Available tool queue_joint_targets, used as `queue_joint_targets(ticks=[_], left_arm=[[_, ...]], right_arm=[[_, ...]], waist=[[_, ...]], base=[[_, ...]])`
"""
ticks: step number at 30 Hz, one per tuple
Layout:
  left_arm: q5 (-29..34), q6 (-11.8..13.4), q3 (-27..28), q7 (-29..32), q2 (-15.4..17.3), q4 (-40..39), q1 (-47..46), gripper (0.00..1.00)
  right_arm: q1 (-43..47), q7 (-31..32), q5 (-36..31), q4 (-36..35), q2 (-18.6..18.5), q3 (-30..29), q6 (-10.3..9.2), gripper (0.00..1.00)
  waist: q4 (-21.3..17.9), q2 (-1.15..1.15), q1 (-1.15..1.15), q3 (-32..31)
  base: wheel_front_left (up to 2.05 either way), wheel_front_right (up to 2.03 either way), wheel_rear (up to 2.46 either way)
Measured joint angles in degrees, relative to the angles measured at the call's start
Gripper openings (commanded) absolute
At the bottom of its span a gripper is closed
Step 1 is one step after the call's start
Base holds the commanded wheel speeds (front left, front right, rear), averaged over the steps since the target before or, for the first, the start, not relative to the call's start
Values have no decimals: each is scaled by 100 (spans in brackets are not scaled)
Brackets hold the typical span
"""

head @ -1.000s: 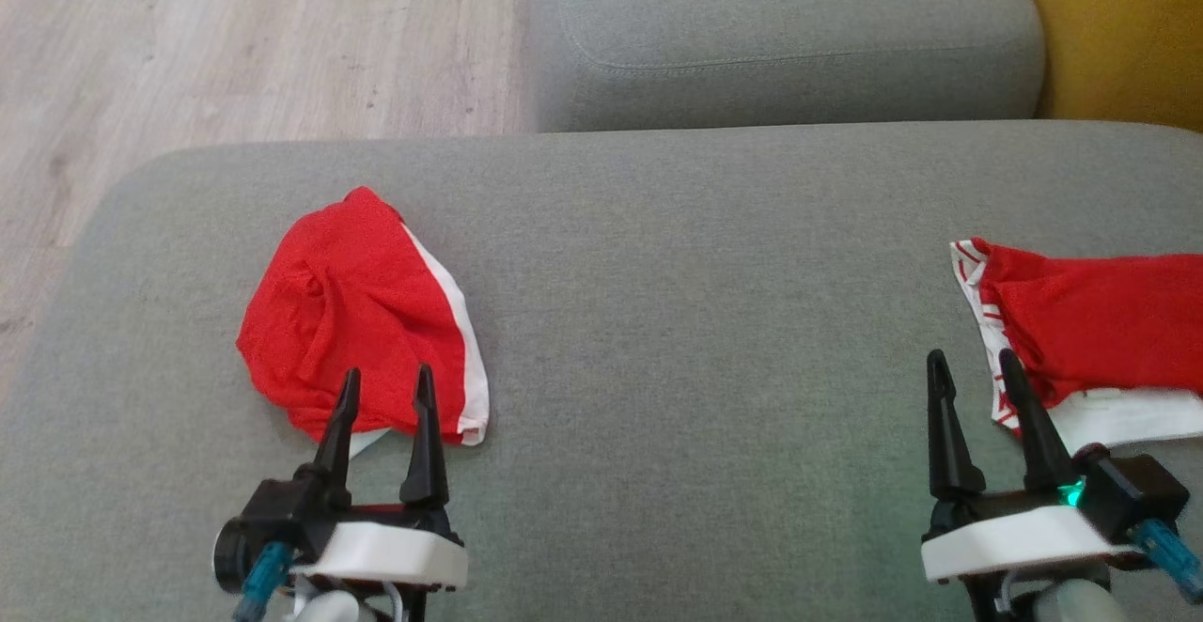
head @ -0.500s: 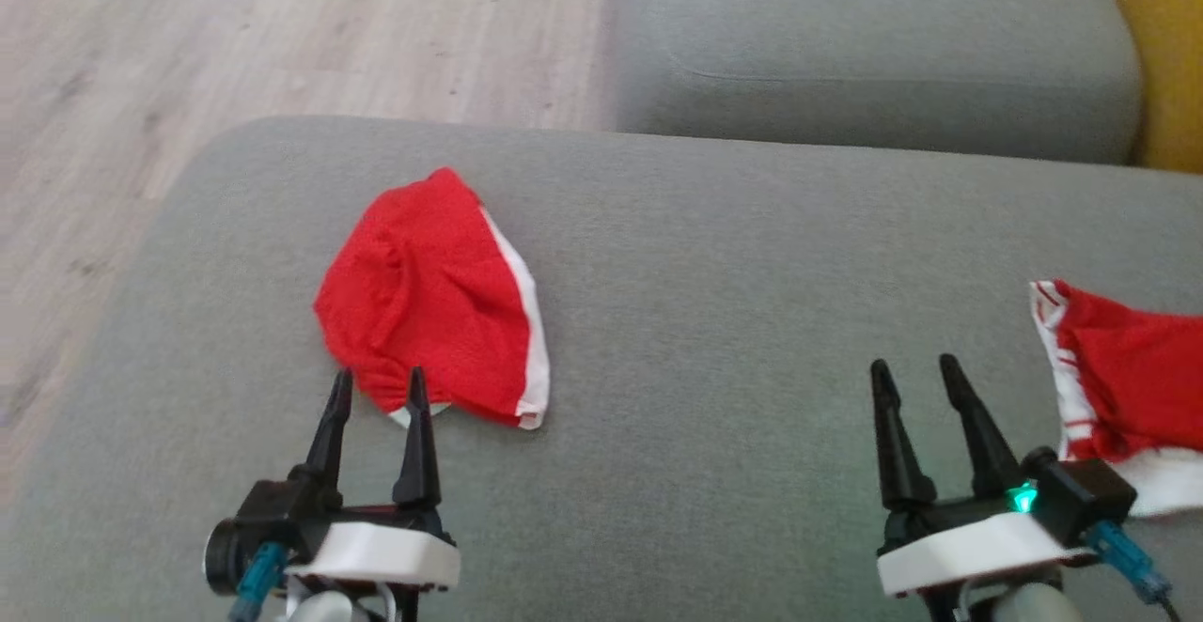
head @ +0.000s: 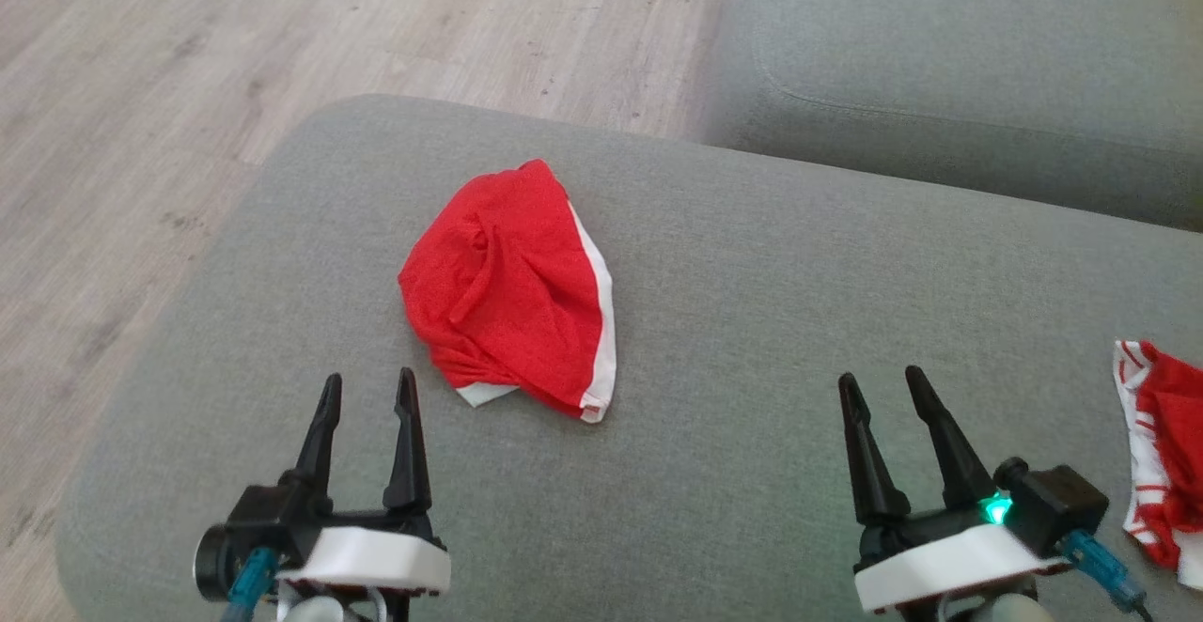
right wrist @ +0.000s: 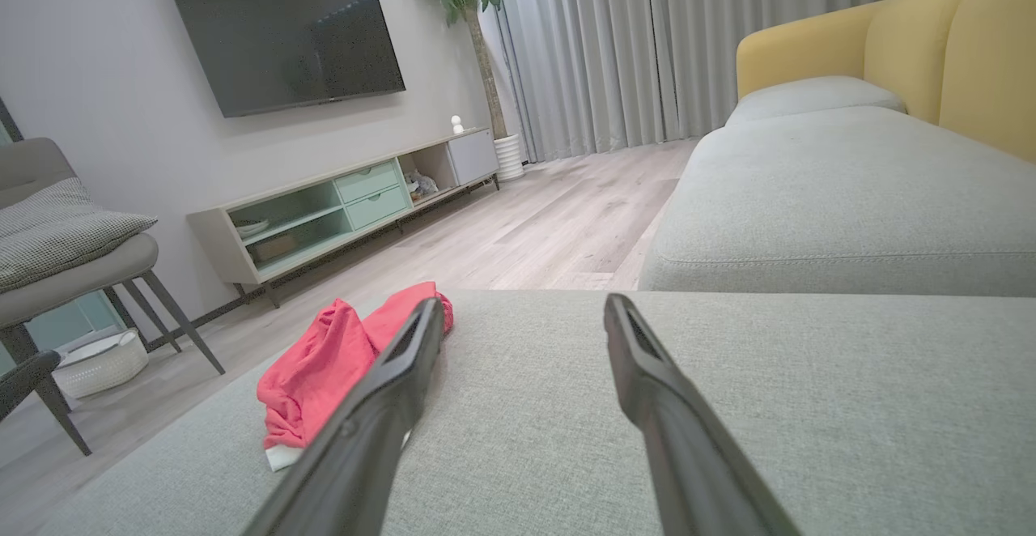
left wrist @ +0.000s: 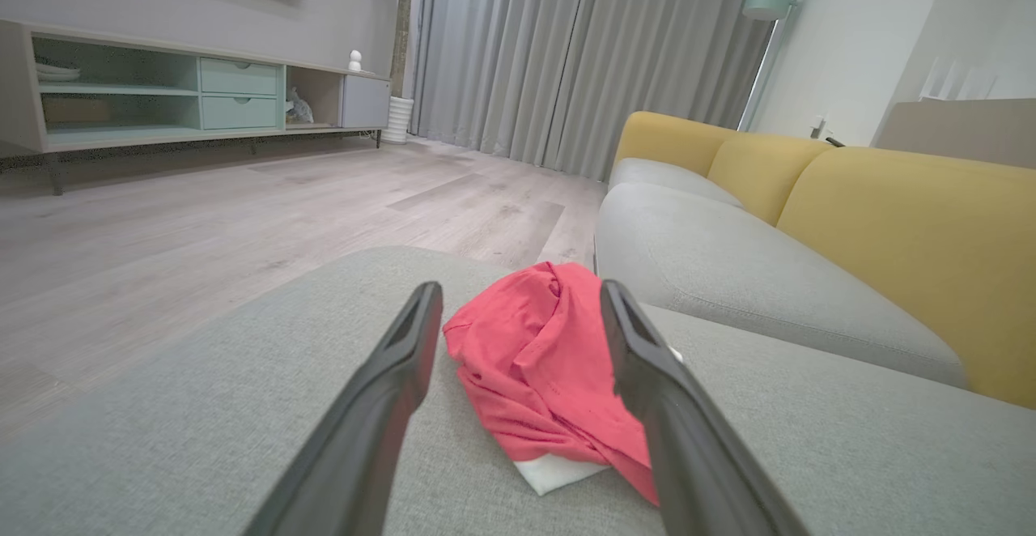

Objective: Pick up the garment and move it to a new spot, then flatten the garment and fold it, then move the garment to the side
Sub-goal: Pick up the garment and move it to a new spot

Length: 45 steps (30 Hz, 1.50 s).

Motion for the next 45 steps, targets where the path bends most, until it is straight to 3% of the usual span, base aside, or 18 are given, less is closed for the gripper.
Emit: queue_joint_targets(ticks=[10,15,20,25,29,34,42,43,44,45], left_arm=[[71,-23,60,0,0,9,58,100],[289,-231,14,0,7,182,-83,100],[483,-475,-283,64,26,514,-798,100],[604,-713,-866,699,26,1090,-1969,100],[582,-777,-1332,1410,51,1755,-2399,100],[427,-779,-1617,1873,92,2427,-2616,100],[223,-794,-1777,2117,118,3029,-2979,100],[170,-820,-1779,2152,116,3089,-3018,86],[65,-822,-1795,2142,114,3160,-3055,32],[26,-821,-1807,2125,115,3185,-3059,0]], right_arm=[[21,-1,0,1,0,54,0,100],[15,-1,-2,-9,0,-27,0,100],[-14,-1,-63,-94,0,-177,0,100],[-335,-1,-170,-216,-1,-282,0,100],[-582,-1,-189,-289,-3,-370,0,100],[-682,-1,-205,-327,-4,-388,0,100],[-733,-1,-205,-338,-5,-378,0,100],[-744,-1,-205,-337,-5,-377,0,100],[-761,-1,-204,-331,-5,-379,0,100],[-770,-1,-204,-324,-5,-379,0,100]], waist=[[59,0,0,30],[-32,0,0,168],[-106,0,0,428],[-246,0,2,844],[-434,0,2,1128],[-714,0,1,1380],[-991,0,0,1550],[-1010,0,0,1548],[-1037,0,0,1523],[-1046,0,0,1500]], base=[[0,0,0],[0,0,0],[0,0,0],[0,0,0],[0,0,0],[0,0,0],[0,0,0],[0,0,0],[0,0,0],[0,0,0]])
